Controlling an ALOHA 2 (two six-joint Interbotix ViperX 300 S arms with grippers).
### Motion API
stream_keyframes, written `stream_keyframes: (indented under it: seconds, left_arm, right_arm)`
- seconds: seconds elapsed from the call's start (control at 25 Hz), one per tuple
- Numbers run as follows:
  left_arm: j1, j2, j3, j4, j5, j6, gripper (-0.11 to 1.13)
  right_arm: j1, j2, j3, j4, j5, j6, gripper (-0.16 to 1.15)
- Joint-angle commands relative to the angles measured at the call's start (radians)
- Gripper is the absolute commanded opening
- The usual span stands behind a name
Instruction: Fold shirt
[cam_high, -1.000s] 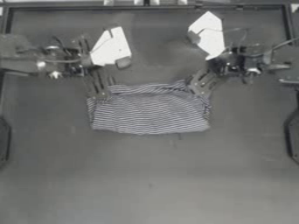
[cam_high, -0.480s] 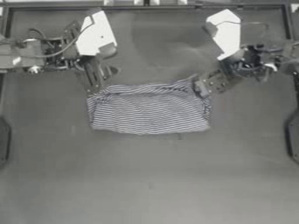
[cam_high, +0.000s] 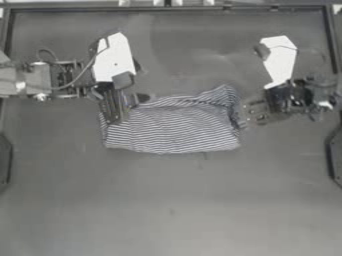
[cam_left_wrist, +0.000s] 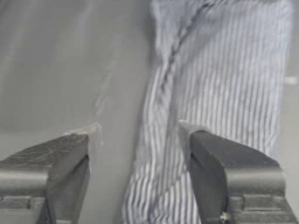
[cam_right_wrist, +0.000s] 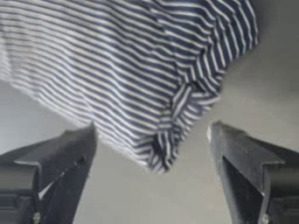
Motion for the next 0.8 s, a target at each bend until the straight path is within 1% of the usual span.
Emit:
stream_keyframes:
  seconds: [0.04, 0.16, 0.32, 0.6, 0.8]
  left_arm:
    - [0.0, -0.014, -0.012, 0.0, -0.012, 0.002, 0.88]
    - [0.0, -0.014, -0.012, 0.0, -0.015, 0.0, 0.88]
    - [-0.003, -0.012, -0.011, 0.0, -0.012, -0.002, 0.88]
    - [-0.011, 0.009, -0.011, 0.0, -0.012, -0.002, 0.88]
    - [-0.014, 0.017, -0.011, 0.0, -0.009, -0.002, 0.88]
  right_arm:
    - [0.006, -0.023, 0.037, -0.075, -0.097, 0.104, 1.01]
    - [0.006, -0.018, 0.075, -0.127, -0.166, 0.19, 1.01]
    - [0.006, 0.011, 0.092, -0.167, -0.209, 0.244, 1.01]
    - [0.0, 0.095, 0.107, -0.17, -0.31, 0.256, 1.01]
    - [-0.025, 0.12, 0.129, -0.166, -0.388, 0.256, 1.01]
